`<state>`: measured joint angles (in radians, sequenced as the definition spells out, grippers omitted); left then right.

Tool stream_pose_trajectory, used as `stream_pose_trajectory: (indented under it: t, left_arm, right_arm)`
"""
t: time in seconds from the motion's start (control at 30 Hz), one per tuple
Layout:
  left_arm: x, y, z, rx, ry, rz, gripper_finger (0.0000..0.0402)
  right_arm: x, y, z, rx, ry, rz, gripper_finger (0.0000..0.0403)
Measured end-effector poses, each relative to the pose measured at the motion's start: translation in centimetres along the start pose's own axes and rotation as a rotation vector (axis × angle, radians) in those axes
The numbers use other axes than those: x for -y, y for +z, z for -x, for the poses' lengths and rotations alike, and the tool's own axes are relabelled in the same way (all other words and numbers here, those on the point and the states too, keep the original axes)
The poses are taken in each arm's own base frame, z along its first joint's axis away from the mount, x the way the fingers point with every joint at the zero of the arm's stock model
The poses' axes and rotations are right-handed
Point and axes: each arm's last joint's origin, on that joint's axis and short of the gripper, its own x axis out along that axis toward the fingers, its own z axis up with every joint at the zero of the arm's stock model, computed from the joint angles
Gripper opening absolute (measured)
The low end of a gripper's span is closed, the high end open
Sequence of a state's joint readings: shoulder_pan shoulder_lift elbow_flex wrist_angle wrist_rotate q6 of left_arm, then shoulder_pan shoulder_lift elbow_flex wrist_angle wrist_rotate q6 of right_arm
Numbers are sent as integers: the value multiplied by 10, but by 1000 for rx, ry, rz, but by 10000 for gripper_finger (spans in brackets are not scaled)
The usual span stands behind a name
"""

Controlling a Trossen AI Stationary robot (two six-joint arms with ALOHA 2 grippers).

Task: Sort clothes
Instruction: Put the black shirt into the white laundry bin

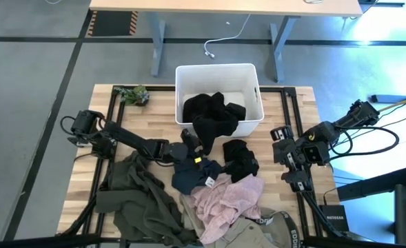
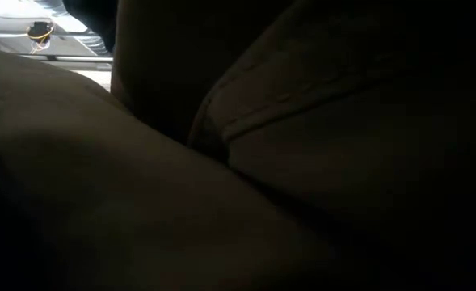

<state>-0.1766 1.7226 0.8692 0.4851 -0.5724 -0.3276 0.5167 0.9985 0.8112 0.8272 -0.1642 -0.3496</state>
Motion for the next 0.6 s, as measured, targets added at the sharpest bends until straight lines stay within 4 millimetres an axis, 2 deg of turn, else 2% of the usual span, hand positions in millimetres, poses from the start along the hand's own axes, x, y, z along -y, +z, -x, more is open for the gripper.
stream_pose_trajectory:
  t: [0.1,0.23,0.3,0.5,0.6]
  left_arm:
    - [5,5,2,57,-27,-37,94]
    - [7,13,4,114,-41,-113,18]
    - [10,25,6,149,-45,-142,9]
    - [14,92,29,335,-35,-262,4]
    - [8,132,46,434,51,-331,6]
  right_arm:
    - [0,0,0,0,0,0,222]
    - [0,0,0,0,0,0,222]
    - [0,0,0,0,0,0,222]
    - [0,0,0,0,0,0,222]
    - [0,0,0,-1,0,0,222]
